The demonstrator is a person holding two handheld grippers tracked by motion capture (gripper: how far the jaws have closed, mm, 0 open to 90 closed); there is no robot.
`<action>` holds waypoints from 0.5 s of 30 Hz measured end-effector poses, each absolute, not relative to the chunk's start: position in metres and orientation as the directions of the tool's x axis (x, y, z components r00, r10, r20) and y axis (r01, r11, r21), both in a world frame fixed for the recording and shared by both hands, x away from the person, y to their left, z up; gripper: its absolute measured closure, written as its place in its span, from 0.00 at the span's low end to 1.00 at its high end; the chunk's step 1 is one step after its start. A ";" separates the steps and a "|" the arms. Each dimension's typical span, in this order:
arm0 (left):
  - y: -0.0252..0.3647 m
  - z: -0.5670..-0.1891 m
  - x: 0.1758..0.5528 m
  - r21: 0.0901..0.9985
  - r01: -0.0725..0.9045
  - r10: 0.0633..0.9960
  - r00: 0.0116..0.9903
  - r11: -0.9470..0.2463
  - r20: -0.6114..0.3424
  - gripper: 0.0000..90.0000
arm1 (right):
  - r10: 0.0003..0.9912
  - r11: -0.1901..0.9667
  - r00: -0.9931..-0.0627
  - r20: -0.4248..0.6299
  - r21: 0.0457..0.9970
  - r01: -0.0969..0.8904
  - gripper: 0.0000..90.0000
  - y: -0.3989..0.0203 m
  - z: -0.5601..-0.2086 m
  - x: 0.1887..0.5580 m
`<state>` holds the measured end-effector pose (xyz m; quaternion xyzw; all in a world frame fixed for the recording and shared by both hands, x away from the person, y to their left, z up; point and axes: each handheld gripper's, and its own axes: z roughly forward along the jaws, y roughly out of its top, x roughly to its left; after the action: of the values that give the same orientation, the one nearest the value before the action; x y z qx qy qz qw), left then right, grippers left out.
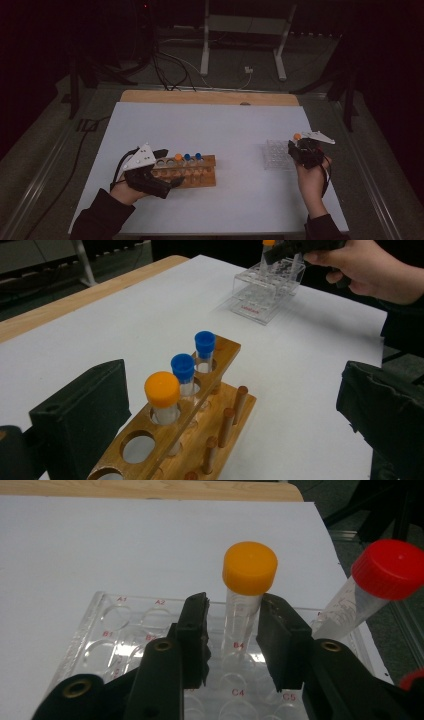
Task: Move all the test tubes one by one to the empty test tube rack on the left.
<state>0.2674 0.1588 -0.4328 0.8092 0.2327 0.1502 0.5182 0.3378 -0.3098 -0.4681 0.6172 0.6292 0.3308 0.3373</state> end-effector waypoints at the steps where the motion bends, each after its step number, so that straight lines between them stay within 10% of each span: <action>1: 0.159 -0.433 0.267 0.908 0.220 0.535 0.845 -0.355 0.004 0.01 | 1.000 0.020 -0.009 -0.018 0.831 0.556 0.72 -0.310 -0.468 0.339; 15: 0.158 -0.433 0.268 0.905 0.223 0.533 0.846 -0.361 0.005 0.01 | 0.999 0.039 -0.002 -0.045 0.832 0.553 0.82 -0.310 -0.464 0.343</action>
<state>0.2676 0.1582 -0.4327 0.8111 0.2330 0.1509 0.5148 0.3434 -0.3104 -0.4639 0.6149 0.6311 0.3202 0.3479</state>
